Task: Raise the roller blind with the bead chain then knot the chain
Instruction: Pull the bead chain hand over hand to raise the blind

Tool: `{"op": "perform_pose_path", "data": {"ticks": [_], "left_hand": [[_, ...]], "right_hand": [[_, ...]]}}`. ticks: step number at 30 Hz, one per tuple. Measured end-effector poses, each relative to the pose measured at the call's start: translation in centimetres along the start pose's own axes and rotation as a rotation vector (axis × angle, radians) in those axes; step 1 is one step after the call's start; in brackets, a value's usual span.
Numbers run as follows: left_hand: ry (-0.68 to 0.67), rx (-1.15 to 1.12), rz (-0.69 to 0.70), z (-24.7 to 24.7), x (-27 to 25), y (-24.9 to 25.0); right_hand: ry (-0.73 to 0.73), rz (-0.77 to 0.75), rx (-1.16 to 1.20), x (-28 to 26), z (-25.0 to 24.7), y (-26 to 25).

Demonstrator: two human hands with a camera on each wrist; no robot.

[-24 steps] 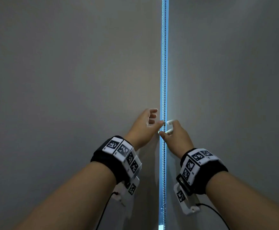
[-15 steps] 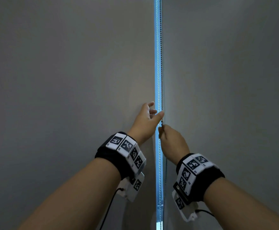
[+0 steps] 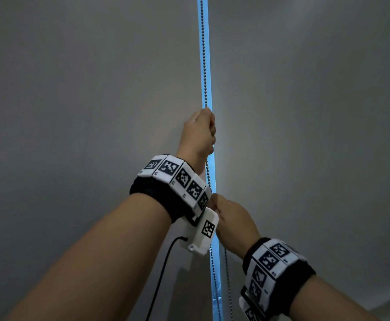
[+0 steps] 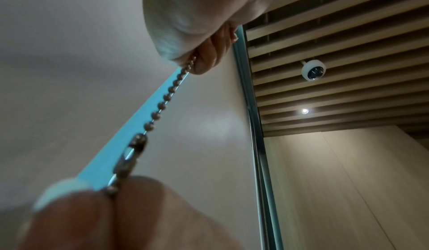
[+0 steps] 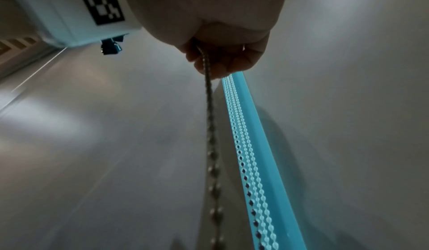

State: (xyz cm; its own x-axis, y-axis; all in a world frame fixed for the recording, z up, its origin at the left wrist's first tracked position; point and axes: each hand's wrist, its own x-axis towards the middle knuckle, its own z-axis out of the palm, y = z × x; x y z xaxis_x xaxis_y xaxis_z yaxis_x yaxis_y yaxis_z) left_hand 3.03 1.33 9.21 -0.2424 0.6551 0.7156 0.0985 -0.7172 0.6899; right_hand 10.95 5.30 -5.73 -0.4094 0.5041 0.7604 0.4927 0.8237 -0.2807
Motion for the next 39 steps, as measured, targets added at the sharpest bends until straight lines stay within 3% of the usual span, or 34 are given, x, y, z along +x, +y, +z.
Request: {"op": "perform_pose_path", "data": {"ticks": [6, 14, 18, 22, 25, 30, 33, 36, 39], "left_hand": [[0.011, 0.097, 0.066, -1.4, -0.6, -1.0], [-0.019, 0.166, 0.103, -2.2, -2.4, -2.6], [-0.018, 0.170, 0.089, -2.8, -4.4, -4.9], [-0.075, 0.183, 0.006, -3.1, -6.9, -7.4], [-0.146, 0.226, 0.006, -3.1, -8.8, -8.9], [-0.329, 0.241, 0.051, -3.8, -10.8, -11.4], [-0.377, 0.201, -0.055, -4.5, -10.7, -12.0], [-0.369, -0.010, -0.256, -4.9, -9.4, -11.0], [-0.319, -0.126, -0.270, -4.8, -6.7, -9.1]], "right_hand": [[-0.021, 0.018, -0.025, 0.5, 0.2, 0.0], [0.238, 0.108, 0.415, 3.4, -1.9, -1.4], [0.291, 0.117, 0.594, 6.2, -4.1, -3.4], [0.204, 0.045, 0.604, 8.0, -5.7, -5.4], [0.147, 0.060, 0.753, 8.6, -6.1, -6.9], [0.254, 0.174, 0.816, 7.8, -5.3, -6.6], [0.302, 0.117, 0.785, 7.1, -4.4, -6.4], [0.309, 0.084, 0.809, 7.0, -4.4, -6.3], [0.307, 0.058, 0.797, 6.6, -4.1, -5.9]]}}
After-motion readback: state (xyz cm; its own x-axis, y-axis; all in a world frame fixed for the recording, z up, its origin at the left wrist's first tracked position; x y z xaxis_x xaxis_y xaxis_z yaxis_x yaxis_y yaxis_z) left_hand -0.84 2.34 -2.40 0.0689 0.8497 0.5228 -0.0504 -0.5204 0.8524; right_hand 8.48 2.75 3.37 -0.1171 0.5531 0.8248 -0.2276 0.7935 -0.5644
